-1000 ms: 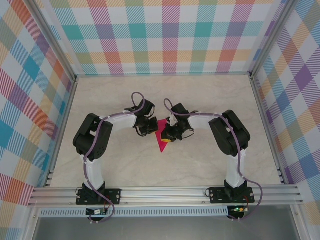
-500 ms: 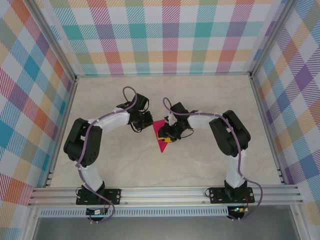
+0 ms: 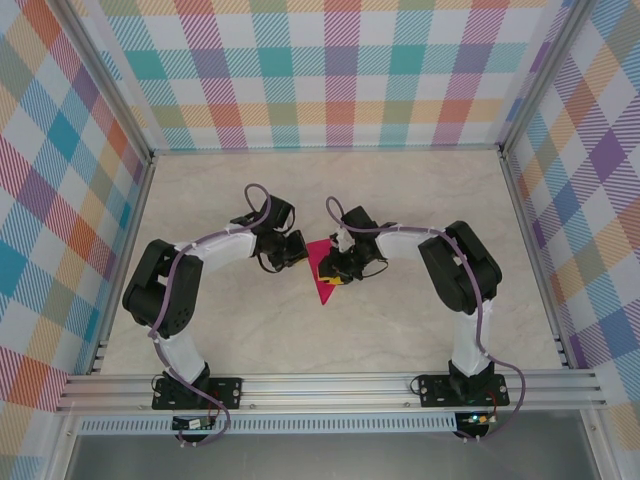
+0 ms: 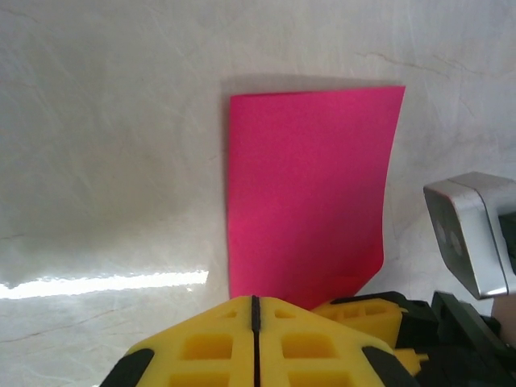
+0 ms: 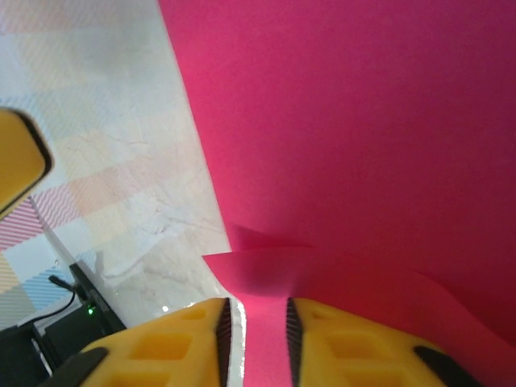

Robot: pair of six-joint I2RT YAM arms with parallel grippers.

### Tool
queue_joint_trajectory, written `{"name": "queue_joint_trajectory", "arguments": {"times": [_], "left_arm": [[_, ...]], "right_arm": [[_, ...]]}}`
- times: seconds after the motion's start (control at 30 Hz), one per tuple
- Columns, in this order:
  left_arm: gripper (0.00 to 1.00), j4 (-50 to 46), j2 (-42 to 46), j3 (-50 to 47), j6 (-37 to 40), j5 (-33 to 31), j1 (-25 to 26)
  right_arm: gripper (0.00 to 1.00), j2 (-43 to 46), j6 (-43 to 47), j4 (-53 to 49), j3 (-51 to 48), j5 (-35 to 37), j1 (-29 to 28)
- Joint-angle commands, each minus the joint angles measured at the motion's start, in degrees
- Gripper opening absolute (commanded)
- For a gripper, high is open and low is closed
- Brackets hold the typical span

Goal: Fold a paper plane with a square sheet of paper (pick it up from the middle)
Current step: Third fold the triangle at the center of the table.

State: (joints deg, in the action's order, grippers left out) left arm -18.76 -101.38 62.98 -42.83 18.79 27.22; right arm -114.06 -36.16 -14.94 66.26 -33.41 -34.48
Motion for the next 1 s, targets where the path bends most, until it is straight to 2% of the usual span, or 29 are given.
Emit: {"name": "queue_joint_trajectory", "arguments": {"times": [0.0,0.2,0.33,0.57,0.97], "left_arm": [[0.07,2.34,1.86,-1.36,-0.82,4.15,0.12],[0.03,4.9,1.34,-2.07,-0.75,5.98,2.06],[0.01,4.55,0.2,-2.16,-0.51,5.76,3.44],[0.0,-0.25,-2.53,-0.87,0.52,3.11,5.11],[0.0,-1.72,-4.68,0.37,1.1,2.68,6.79]], "right_arm": [[0.24,-1.78,0.67,-2.47,-1.75,2.96,-0.06],[0.09,-2.17,1.1,-3.71,-2.09,3.8,0.03],[0.05,-2.19,1.41,-4.32,-2.19,4.35,0.05],[0.03,-2.3,1.45,-4.77,-2.01,4.5,0.11],[0.02,-2.39,1.46,-5.14,-1.57,4.6,0.11]]}}
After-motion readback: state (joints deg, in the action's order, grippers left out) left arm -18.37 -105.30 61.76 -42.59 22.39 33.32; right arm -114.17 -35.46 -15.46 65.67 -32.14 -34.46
